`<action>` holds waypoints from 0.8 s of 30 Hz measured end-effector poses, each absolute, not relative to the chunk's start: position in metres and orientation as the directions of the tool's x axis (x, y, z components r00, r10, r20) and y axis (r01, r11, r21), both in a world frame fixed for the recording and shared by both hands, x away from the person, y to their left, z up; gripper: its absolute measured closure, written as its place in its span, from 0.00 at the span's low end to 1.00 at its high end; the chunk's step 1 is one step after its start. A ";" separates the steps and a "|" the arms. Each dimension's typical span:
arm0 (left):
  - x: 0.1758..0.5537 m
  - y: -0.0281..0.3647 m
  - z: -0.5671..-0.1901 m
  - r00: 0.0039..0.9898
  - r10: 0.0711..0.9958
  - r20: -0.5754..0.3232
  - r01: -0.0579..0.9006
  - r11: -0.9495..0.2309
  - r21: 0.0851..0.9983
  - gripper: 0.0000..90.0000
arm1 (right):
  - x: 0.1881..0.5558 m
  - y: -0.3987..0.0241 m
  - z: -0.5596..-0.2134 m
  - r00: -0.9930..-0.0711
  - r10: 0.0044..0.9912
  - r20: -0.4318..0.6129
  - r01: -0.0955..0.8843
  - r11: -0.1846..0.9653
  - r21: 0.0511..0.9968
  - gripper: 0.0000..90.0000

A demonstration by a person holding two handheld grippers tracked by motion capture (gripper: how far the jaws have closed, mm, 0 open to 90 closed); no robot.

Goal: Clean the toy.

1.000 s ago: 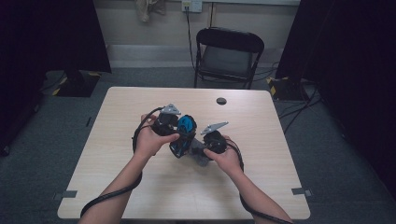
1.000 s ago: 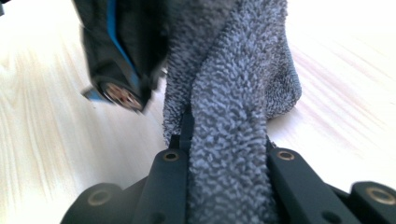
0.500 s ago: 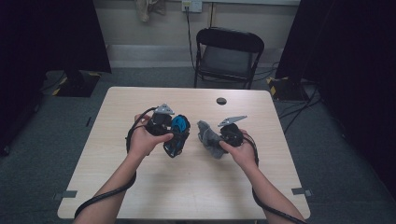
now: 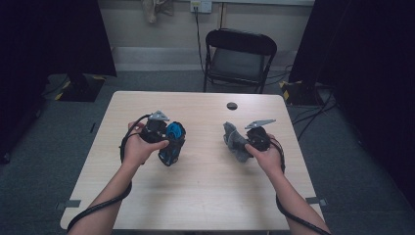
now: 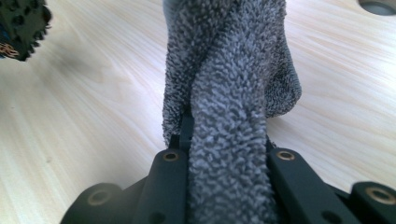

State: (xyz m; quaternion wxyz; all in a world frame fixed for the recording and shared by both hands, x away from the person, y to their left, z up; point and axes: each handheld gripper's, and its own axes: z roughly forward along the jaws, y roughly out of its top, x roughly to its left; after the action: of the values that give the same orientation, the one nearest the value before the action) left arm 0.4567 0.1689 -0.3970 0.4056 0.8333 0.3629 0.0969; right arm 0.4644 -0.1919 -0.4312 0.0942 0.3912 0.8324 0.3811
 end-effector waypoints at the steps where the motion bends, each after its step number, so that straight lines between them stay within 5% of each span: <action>1: 0.457 0.174 -0.400 0.713 0.688 -0.134 0.533 -0.408 0.742 0.27 | 0.465 -0.194 -0.431 -0.670 0.729 0.140 0.583 0.399 0.708 0.85; 24: 0.462 0.229 -0.419 0.621 0.774 -0.124 0.617 -0.385 0.686 0.27 | 0.471 -0.235 -0.440 -0.581 0.801 0.141 0.638 0.341 0.691 0.85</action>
State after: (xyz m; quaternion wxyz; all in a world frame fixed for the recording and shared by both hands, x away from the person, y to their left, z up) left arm 0.4616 0.2287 -0.4188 0.3600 0.8251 0.4217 0.1088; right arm 0.4707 -0.2353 -0.4400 0.1122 0.4435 0.8110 0.3647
